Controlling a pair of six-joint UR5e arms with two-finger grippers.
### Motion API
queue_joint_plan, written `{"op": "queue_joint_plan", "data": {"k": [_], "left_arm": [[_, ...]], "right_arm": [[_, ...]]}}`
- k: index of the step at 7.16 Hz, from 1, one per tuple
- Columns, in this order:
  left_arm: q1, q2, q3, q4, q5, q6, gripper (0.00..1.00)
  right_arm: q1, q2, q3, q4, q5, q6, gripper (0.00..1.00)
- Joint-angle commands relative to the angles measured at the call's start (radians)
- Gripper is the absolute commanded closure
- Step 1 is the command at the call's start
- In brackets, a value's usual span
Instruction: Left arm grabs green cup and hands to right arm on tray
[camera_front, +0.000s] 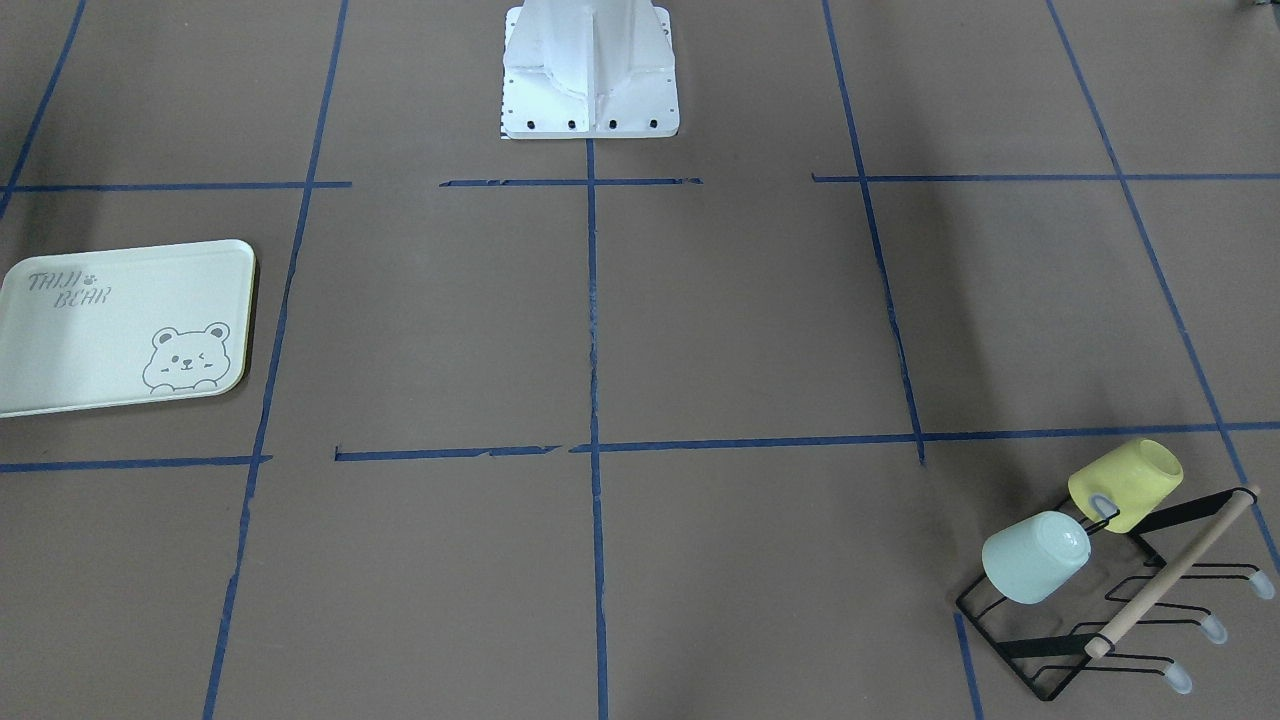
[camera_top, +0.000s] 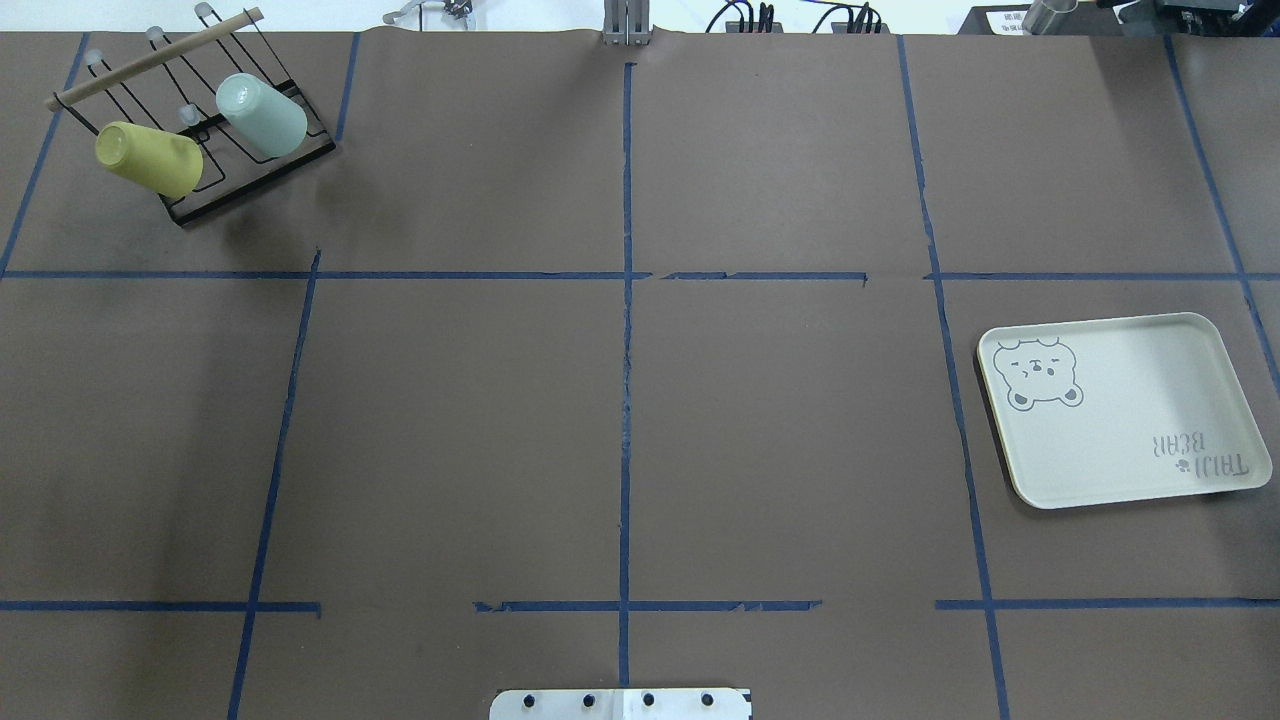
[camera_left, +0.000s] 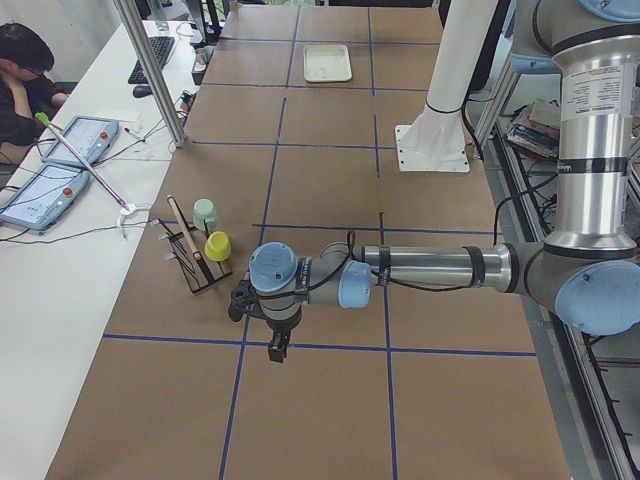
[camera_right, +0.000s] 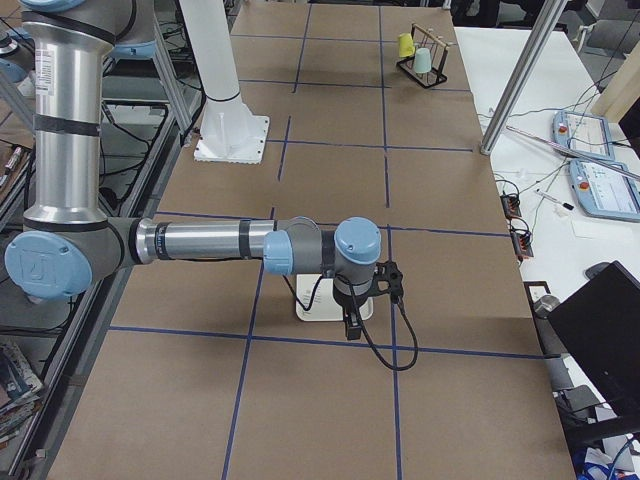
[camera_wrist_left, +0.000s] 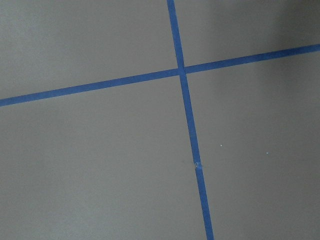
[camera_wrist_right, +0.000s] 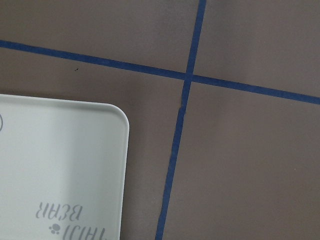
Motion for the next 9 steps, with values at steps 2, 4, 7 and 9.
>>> {"op": "queue_joint_plan", "data": {"k": [2, 4, 7, 9], "left_arm": [[0.0, -0.001, -0.008, -0.002, 0.002, 0.0, 0.0], [0.006, -0.01, -0.008, -0.002, 0.02, 0.002, 0.0], [0.009, -0.172, 0.023, -0.078, 0.032, -0.002, 0.0], [0.011, -0.208, 0.046, -0.147, 0.031, 0.0, 0.0]], "right_arm": [[0.0, 0.0, 0.0, 0.002, 0.002, 0.001, 0.0], [0.0, 0.001, 0.002, 0.002, 0.002, 0.001, 0.0], [-0.002, 0.002, 0.0, 0.002, 0.0, -0.001, 0.0], [-0.002, 0.002, -0.005, 0.002, 0.0, -0.001, 0.0]]}}
